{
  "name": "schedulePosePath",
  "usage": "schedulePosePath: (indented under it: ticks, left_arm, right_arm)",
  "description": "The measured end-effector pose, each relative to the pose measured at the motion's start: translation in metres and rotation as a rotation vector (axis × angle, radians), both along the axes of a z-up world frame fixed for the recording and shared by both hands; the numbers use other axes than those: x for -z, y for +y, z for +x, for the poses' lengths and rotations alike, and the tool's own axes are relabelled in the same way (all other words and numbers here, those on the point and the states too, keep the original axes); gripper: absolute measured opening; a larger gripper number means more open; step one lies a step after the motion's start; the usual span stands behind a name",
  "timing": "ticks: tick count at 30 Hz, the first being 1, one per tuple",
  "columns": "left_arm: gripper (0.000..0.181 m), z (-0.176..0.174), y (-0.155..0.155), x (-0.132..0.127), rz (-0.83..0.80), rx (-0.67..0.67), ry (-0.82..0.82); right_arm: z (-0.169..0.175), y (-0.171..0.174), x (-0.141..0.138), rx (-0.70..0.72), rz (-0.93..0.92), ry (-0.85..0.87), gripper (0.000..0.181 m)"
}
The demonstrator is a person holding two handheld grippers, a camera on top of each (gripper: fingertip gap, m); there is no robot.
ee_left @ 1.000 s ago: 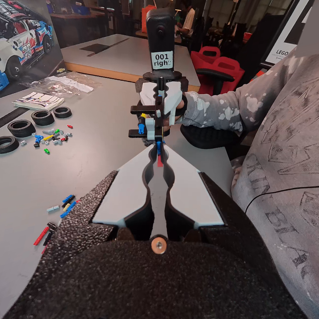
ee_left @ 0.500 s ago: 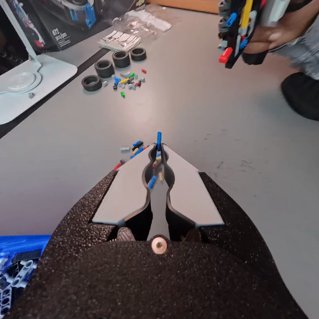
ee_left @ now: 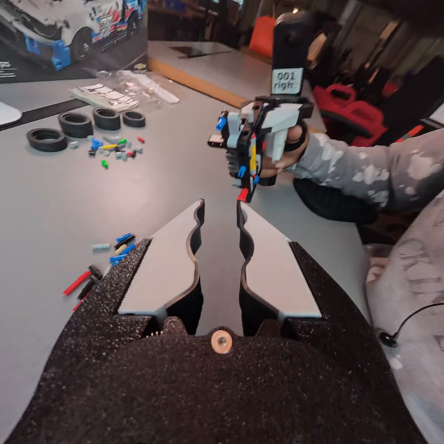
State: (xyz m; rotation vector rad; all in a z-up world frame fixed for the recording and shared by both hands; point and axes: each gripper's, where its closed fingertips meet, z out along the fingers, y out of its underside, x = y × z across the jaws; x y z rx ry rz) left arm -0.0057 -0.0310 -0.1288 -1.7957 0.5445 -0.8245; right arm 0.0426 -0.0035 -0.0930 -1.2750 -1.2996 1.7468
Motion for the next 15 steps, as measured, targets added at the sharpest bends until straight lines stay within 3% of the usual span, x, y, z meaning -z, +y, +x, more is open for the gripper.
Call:
schedulePosePath:
  ticks: [1, 6, 15]
  left_arm:
    - [0.025, 0.008, -0.004, -0.005, 0.005, 0.036, -0.030]
    - [0.009, 0.026, -0.014, -0.010, 0.016, 0.102, -0.044]
    - [0.004, 0.028, -0.023, -0.017, -0.004, 0.156, -0.068]
  right_arm:
    - [-0.002, -0.005, 0.000, -0.017, -0.011, 0.003, 0.007]
    - [-0.009, -0.022, 0.000, -0.078, -0.035, 0.008, 0.007]
    - [-0.004, -0.030, -0.006, -0.137, -0.021, 0.036, 0.007]
